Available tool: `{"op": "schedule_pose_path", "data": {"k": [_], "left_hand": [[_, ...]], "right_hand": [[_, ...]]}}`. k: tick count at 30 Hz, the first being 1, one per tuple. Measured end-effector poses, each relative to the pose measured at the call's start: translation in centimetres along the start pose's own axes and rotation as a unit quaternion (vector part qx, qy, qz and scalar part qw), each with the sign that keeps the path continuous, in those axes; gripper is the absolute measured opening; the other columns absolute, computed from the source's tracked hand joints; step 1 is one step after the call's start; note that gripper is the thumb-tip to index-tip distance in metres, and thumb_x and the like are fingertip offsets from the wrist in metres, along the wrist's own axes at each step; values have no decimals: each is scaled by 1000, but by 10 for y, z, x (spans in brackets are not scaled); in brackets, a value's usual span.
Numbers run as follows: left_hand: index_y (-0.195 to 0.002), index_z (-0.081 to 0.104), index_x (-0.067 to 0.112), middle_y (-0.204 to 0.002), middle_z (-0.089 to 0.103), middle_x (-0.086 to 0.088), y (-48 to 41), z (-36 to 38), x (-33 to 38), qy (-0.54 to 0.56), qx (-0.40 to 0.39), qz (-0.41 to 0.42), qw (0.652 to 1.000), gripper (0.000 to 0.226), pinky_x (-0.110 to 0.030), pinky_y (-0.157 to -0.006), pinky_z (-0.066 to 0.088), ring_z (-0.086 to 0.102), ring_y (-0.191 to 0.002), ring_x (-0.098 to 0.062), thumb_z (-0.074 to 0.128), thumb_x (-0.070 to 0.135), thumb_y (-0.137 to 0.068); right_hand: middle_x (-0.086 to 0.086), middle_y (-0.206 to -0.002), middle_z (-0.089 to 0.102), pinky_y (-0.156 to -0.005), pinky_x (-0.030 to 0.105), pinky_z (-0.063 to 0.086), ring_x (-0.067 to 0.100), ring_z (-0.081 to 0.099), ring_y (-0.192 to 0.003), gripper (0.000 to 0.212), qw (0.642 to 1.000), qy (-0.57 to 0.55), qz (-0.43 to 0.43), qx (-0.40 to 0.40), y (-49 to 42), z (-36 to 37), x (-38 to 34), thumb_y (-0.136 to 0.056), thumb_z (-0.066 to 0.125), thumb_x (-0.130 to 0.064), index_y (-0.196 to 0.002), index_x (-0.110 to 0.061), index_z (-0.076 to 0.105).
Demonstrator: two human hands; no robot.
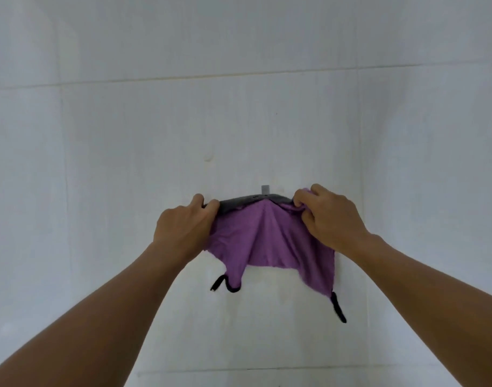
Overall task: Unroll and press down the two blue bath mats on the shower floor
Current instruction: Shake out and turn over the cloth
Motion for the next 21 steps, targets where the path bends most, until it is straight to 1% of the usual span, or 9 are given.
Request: {"op": "schedule_pose_path", "data": {"k": [4, 6, 9, 10, 11, 13, 15, 18, 21], "left_hand": [[-103, 62, 21, -80, 55, 1, 25, 15, 10, 38, 13, 37, 999, 26, -22, -42, 19, 34, -40, -17, 77, 30, -84], [-100, 63, 20, -75, 55, 2, 34, 19, 19, 63, 16, 54, 996, 25, -19, -42, 16, 31, -38, -14, 79, 28, -82], [-102, 63, 20, -75, 55, 3, 45, 23, 31, 91, 19, 58, 994, 26, -19, -41, 20, 34, -38, -14, 79, 25, -82], [-108, 62, 21, -78, 56, 3, 48, 24, 34, 96, 13, 58, 994, 28, -21, -42, 23, 37, -40, -15, 77, 26, -85], [-117, 60, 22, -85, 58, 3, 51, 25, 37, 102, 3, 56, 993, 31, -24, -44, 28, 42, -45, -16, 72, 27, -89], [-136, 48, 27, -102, 59, 2, 58, 28, 41, 107, -32, 56, 992, 39, -28, -51, 38, 54, -58, -19, 57, 32, -98], [-149, 34, 34, -114, 56, 3, 68, 24, 43, 104, -65, 65, 990, 48, -28, -58, 42, 61, -70, -20, 46, 38, -103], [-158, 14, 42, -128, 50, 4, 84, 17, 41, 103, -124, 80, 984, 61, -27, -64, 43, 64, -82, -19, 42, 45, -104], [-158, 6, 45, -138, 47, 4, 96, 3, 33, 93, -155, 92, 979, 65, -28, -68, 46, 66, -88, -21, 41, 48, -104]], "right_hand": [[-1, -87, 57, -52, 31, 48, 20, 52, -58, 16, 999, -24, -6, -24, 26, 20, -6, -89, 59, -12, -104, -19, 61], [0, -88, 60, -50, 28, 47, 18, 52, -58, 18, 999, -40, -10, -34, 35, 28, -13, -90, 60, -14, -108, -18, 62], [1, -89, 61, -48, 14, 30, 15, 47, -55, 22, 997, -63, -17, -40, 46, 37, -23, -92, 62, -16, -113, -15, 63], [1, -91, 61, -48, 12, 27, 14, 46, -55, 23, 997, -68, -18, -43, 49, 39, -27, -92, 62, -17, -115, -14, 63], [1, -93, 61, -48, 13, 29, 13, 46, -55, 25, 996, -73, -20, -47, 52, 42, -31, -92, 61, -18, -117, -14, 62], [3, -102, 61, -51, 18, 39, 12, 49, -60, 32, 995, -76, -19, -59, 58, 46, -35, -94, 60, -20, -125, -14, 60], [6, -116, 59, -58, 23, 47, 15, 55, -72, 43, 994, -67, -14, -81, 63, 47, -40, -96, 57, -23, -137, -12, 53], [10, -138, 49, -76, 30, 56, 22, 58, -100, 60, 991, -52, -5, -125, 75, 42, -46, -98, 50, -29, -154, -14, 34], [12, -147, 39, -84, 33, 56, 26, 54, -110, 69, 984, -20, -3, -177, 88, 36, -56, -99, 48, -33, -159, -15, 21]]}}
Point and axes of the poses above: each hand's wrist, its own y-axis away from the middle knuckle, its own z-axis out of the palm, x = y × z, the point moved 4 cm from there along -y, towards the middle knuckle
